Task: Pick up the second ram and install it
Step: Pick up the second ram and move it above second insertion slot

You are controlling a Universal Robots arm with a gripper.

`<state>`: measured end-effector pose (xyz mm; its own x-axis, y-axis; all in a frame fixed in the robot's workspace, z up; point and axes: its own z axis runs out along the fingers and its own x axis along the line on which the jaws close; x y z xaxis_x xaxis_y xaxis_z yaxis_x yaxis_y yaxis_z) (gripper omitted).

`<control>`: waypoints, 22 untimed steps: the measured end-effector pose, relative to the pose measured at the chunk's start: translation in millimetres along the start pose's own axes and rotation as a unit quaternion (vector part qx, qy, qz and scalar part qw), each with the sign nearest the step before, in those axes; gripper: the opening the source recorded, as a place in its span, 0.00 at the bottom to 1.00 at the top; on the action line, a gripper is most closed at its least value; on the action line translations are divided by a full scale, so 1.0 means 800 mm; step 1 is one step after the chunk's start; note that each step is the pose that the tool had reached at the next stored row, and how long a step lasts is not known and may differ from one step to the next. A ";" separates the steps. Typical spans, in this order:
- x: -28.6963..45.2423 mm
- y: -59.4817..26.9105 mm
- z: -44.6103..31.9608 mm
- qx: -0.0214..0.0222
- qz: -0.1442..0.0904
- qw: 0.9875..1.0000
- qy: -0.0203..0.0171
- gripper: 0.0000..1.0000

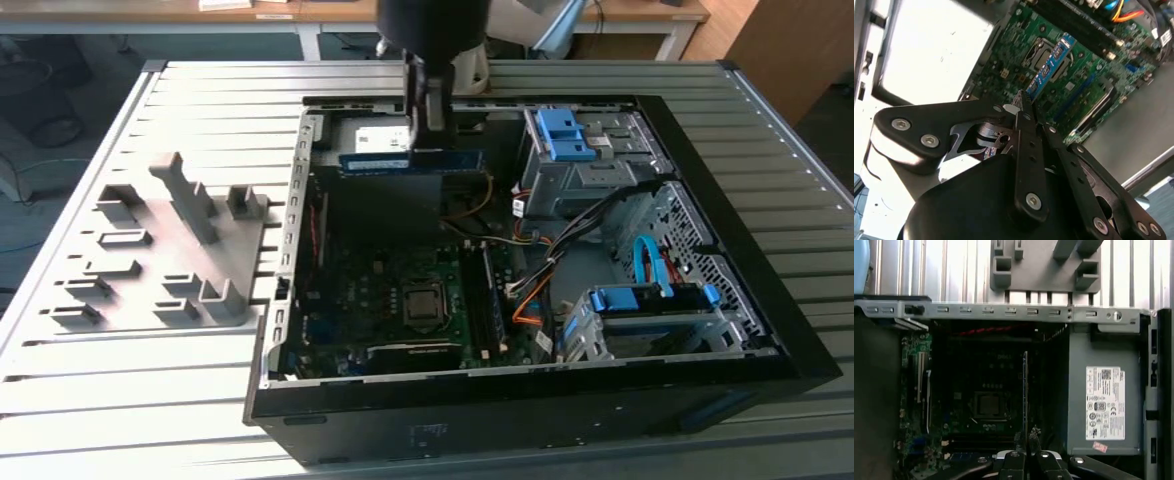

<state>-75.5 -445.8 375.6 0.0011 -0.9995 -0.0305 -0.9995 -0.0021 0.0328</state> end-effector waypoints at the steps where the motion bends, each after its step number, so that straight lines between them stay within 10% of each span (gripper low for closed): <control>1: 0.0003 -0.006 0.0021 0.000 0.000 1.000 0.000 0.14; 22: 0.0244 -0.055 0.0322 0.000 0.000 1.000 0.000 0.14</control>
<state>-32.4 -464.5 347.9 0.0010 -0.9995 -0.0304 -0.9995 -0.0020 0.0328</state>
